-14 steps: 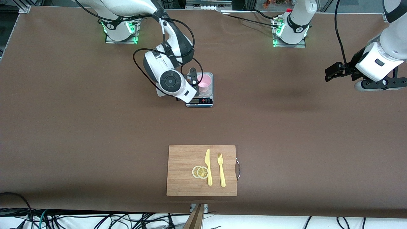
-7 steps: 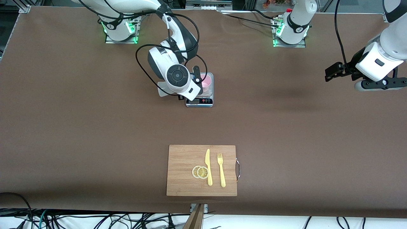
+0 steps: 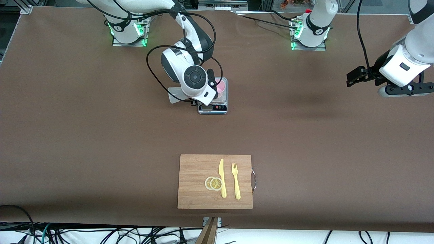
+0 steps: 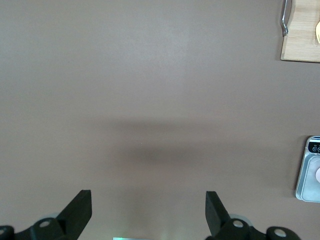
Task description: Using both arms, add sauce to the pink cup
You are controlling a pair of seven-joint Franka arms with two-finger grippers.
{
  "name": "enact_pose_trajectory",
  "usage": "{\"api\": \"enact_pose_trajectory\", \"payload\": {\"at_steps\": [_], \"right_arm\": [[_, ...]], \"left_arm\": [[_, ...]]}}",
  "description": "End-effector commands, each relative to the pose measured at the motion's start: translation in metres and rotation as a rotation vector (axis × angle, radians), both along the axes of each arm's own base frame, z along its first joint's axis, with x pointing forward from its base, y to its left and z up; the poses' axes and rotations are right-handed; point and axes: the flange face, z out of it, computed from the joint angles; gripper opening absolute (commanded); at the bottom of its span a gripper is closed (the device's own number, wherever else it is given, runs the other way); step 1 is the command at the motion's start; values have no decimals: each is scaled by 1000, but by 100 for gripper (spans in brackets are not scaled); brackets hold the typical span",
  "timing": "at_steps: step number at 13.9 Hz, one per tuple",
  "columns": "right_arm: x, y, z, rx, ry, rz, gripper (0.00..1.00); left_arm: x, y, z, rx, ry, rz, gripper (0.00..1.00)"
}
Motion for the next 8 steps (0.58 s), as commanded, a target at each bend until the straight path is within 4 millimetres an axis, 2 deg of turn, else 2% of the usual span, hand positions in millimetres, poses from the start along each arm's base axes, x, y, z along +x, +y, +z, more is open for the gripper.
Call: {"api": "enact_pose_trajectory", "payload": {"at_steps": [1,8], "right_arm": [[-1,6,1,-31,-15,7,0],[-6,12,1,-62,-43,4,0]], "left_arm": [[1,-1,2,-15,-9,-3,100],[1,1,2,-12,-9,-3,100]]}}
